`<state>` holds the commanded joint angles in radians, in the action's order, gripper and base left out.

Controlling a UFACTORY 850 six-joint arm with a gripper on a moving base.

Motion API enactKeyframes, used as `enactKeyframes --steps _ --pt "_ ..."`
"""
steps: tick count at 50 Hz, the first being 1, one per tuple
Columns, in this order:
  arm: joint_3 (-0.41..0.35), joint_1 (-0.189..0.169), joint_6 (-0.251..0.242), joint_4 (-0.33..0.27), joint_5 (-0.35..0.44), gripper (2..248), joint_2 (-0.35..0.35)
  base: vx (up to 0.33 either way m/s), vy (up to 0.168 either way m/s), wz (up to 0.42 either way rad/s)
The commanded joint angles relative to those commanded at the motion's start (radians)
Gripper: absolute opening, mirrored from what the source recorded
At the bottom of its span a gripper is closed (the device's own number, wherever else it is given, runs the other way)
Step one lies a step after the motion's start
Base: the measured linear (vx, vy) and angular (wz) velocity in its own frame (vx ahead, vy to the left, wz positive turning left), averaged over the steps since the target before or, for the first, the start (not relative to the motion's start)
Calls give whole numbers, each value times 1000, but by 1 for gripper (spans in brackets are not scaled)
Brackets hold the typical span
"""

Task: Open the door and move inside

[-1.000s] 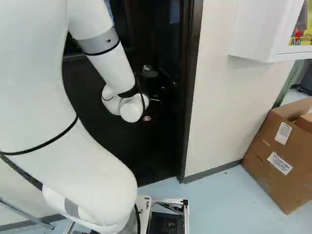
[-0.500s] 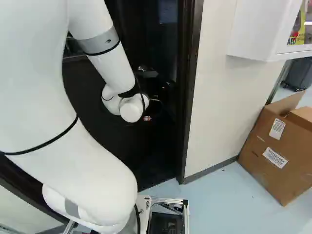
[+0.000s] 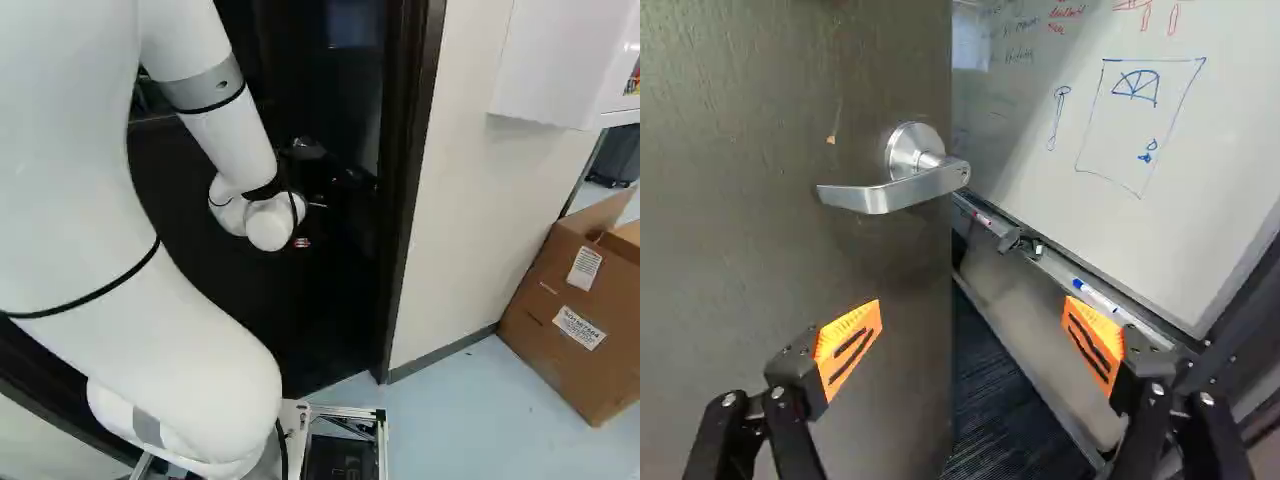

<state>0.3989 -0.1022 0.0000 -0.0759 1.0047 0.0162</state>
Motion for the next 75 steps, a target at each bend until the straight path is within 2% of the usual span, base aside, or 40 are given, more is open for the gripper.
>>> enactKeyframes --steps 19,40,75 --pt "5 0 0 0 0 247 -5 1 5 1" --pt "68 5 0 0 0 247 -66 0 0 0" --pt "184 57 0 0 0 247 -174 0 0 0"
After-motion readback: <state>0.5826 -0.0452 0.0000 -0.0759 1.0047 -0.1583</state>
